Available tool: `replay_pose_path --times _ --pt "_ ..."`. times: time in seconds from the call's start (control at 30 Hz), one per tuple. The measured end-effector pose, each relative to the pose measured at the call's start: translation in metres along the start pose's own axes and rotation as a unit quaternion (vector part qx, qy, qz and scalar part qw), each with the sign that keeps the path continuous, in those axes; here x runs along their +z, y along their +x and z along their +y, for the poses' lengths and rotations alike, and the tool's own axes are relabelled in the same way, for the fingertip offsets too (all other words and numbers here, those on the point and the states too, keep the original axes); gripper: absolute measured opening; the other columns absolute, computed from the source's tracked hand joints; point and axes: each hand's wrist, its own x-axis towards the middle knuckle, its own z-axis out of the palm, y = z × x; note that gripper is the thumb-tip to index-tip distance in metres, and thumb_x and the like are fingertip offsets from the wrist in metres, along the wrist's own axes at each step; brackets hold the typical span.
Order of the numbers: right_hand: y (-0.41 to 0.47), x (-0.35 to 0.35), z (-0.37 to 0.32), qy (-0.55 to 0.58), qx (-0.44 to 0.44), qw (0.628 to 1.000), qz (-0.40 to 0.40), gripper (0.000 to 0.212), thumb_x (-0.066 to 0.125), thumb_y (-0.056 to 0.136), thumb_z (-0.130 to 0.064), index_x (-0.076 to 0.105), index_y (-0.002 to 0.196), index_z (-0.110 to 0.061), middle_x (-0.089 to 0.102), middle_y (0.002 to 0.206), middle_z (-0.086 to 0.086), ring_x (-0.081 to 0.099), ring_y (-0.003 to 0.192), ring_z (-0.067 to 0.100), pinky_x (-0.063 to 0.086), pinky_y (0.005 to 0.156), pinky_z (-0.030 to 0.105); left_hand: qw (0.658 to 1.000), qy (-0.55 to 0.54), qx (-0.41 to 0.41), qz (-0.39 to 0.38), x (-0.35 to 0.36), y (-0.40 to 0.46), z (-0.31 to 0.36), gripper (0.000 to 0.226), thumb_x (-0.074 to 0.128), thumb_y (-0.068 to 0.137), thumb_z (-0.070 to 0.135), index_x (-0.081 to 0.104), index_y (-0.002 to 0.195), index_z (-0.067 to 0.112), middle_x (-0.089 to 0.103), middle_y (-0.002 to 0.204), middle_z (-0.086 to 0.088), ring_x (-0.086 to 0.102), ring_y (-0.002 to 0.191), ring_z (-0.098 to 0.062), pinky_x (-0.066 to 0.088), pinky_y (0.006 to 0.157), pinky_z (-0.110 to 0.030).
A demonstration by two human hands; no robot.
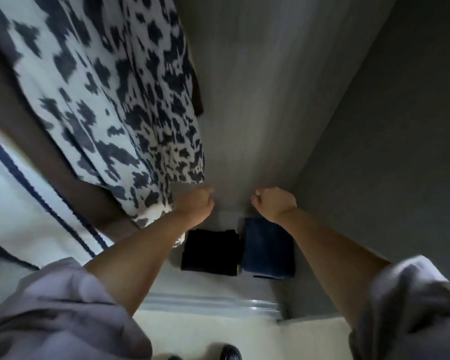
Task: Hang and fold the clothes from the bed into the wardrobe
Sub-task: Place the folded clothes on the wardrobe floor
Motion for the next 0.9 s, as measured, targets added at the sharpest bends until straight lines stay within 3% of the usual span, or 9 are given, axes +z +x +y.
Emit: replay_pose_path --times 0.13,0.23,0.4,0.57,0.77,0.9 --pt "-0.026 -0.030 -0.003 0.019 0.028 0.999 0.019 0.038 0.033 0.100 -0.038 0.060 0.115 -0.015 0.065 0.111 0.013 0.062 0.100 0.031 0.050 0.081 0.035 0.999 -0.001 0.032 0.027 -0.036 -0.013 0.016 0.038 0.045 0.094 0.023 0.051 0.131 0.016 0.063 0.118 -0.012 0.059 0.108 -0.031 0.046 0.083 -0.034" --pt "-0.048 -0.047 -0.010 0.019 0.057 0.997 0.042 0.038 0.032 0.101 -0.039 0.061 0.108 -0.015 0.066 0.107 0.011 0.062 0.096 0.029 0.050 0.078 0.034 0.997 -0.019 0.069 0.029 -0.060 -0.019 0.034 0.042 0.043 0.095 0.028 0.049 0.136 0.020 0.062 0.124 -0.010 0.059 0.111 -0.028 0.048 0.087 -0.033" --pt "-0.095 -0.072 -0.033 0.038 0.123 0.987 0.093 0.040 0.034 0.100 -0.040 0.064 0.109 -0.016 0.065 0.111 0.009 0.062 0.100 0.030 0.049 0.077 0.034 0.987 -0.012 0.154 0.048 -0.091 -0.045 0.059 0.040 0.040 0.100 0.030 0.045 0.139 0.018 0.059 0.127 -0.008 0.058 0.109 -0.027 0.040 0.077 -0.027" --pt "-0.151 -0.075 -0.047 0.059 0.209 0.964 0.150 0.038 0.034 0.099 -0.043 0.061 0.112 -0.019 0.065 0.109 0.007 0.061 0.098 0.030 0.044 0.071 0.031 0.972 -0.023 0.231 0.039 -0.107 -0.072 0.070 0.034 0.041 0.099 0.029 0.050 0.131 0.020 0.064 0.098 -0.004 0.062 0.082 -0.024 0.050 0.071 -0.033" --pt "-0.254 -0.071 -0.030 0.052 0.313 0.928 0.194 0.041 0.033 0.099 -0.044 0.061 0.115 -0.019 0.065 0.111 0.009 0.062 0.102 0.032 0.047 0.076 0.034 0.940 -0.028 0.341 0.000 -0.099 -0.124 0.137 0.031 0.041 0.098 0.029 0.051 0.127 0.023 0.063 0.108 -0.003 0.061 0.086 -0.022 0.052 0.077 -0.033" --pt "-0.337 -0.066 -0.001 0.075 0.398 0.893 0.198 0.044 0.032 0.099 -0.046 0.059 0.120 -0.018 0.064 0.120 0.010 0.060 0.108 0.033 0.050 0.092 0.039 0.904 -0.006 0.427 -0.016 -0.079 -0.183 0.200 0.032 0.039 0.097 0.030 0.051 0.127 0.024 0.062 0.116 -0.001 0.059 0.099 -0.024 0.047 0.079 -0.032"
